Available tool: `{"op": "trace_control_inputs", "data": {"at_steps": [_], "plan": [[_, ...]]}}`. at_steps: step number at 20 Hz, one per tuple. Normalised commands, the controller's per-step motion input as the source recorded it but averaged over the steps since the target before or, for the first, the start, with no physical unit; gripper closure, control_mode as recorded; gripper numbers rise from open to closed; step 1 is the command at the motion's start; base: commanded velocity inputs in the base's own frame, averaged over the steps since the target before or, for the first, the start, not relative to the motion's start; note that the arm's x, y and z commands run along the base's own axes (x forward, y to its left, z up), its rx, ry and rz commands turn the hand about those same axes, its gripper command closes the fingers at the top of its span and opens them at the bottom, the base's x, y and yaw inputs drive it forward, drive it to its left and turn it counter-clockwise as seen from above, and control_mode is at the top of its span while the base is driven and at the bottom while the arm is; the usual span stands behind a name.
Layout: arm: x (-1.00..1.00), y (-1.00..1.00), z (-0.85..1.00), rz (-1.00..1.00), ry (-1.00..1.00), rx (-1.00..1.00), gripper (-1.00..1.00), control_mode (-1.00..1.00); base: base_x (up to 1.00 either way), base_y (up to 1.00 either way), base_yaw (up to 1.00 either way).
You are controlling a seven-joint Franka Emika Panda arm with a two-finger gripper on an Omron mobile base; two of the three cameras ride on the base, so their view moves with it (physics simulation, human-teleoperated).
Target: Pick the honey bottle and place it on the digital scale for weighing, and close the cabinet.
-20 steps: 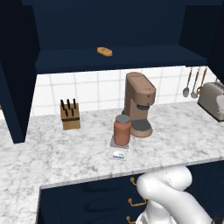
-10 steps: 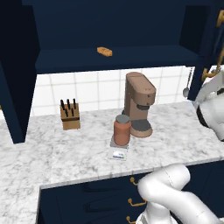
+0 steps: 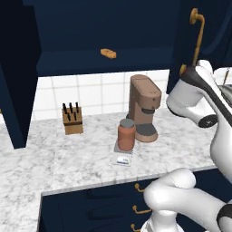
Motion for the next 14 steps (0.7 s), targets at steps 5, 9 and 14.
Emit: {"op": "trace_control_inputs", "data": {"at_steps": [5,9,14], "plan": [[0.54,0.34,0.08,0.2,-0.27,0.01,-1.0,-1.0,0.0,0.0,0.0],[0.85,0.12,0.03,0.34,-0.06,0.11,-1.0,-1.0,0.0,0.0,0.0],[0.84,0.1,0.12,0.48,-0.05,0.11,-1.0,-1.0,0.0,0.0,0.0]]}}
